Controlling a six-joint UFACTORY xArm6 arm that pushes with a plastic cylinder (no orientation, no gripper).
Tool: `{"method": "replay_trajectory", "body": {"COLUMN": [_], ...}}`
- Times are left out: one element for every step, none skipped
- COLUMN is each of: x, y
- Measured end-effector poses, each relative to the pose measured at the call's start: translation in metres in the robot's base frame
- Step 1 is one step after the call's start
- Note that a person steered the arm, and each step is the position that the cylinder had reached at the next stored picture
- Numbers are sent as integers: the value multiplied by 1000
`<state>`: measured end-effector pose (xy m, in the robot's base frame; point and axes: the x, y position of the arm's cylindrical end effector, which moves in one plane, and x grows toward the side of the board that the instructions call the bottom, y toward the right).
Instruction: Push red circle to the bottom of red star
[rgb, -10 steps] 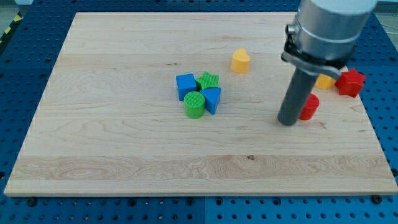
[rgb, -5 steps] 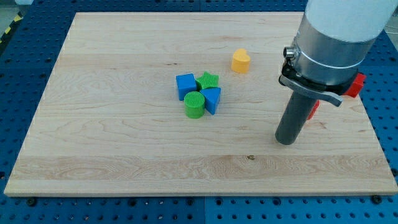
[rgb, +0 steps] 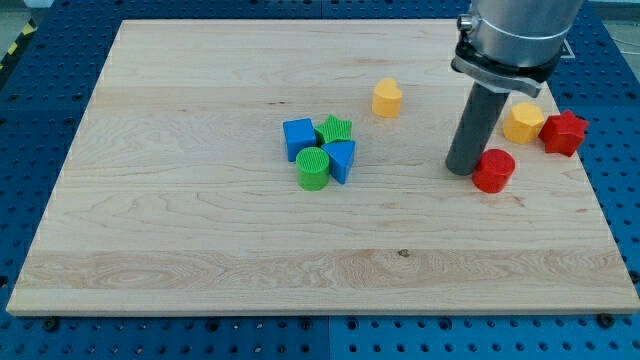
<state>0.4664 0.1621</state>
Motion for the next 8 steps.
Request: {"method": "replay_trajectory", "body": {"x": [14,39,61,90,84,61,29,21], "y": [22,26,20,20,20,24,24,44]}}
